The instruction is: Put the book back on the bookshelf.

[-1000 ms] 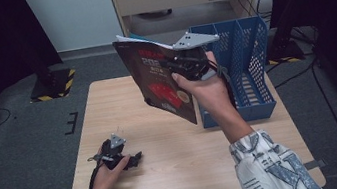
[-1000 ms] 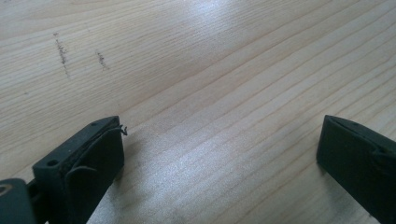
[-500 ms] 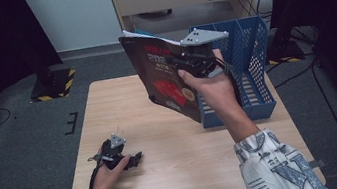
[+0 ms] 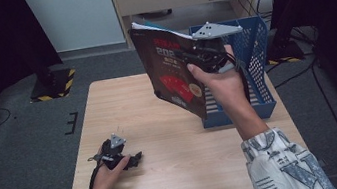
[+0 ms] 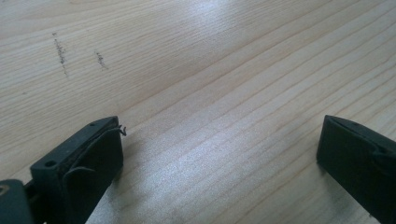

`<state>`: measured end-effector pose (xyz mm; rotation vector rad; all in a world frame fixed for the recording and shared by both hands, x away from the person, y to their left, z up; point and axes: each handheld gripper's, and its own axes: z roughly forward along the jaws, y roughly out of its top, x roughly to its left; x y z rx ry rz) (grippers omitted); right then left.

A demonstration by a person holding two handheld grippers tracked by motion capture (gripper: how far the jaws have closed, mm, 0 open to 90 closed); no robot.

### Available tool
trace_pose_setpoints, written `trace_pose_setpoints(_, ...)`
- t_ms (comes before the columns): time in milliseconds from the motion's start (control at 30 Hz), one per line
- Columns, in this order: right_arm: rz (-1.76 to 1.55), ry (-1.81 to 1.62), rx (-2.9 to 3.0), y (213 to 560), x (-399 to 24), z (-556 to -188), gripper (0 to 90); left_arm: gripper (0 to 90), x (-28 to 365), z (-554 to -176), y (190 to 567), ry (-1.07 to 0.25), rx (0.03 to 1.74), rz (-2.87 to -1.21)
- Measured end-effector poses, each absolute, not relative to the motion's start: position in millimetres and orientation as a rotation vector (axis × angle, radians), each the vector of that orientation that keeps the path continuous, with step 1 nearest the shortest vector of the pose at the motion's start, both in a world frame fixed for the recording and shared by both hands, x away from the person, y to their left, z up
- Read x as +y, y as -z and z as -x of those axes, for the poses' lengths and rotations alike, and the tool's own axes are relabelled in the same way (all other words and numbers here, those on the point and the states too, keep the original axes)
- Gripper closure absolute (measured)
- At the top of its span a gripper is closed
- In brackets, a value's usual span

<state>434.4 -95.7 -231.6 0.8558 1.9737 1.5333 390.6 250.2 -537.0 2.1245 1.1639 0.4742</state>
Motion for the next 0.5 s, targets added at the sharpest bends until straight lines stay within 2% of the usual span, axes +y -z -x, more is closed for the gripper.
trace_pose_setpoints(500, -0.912, -1.498, 1.937, 236.1, -132.2, -430.3, 87.1, 0.0, 250.1, -390.6, 537.0, -0.474, 1.164, -2.124)
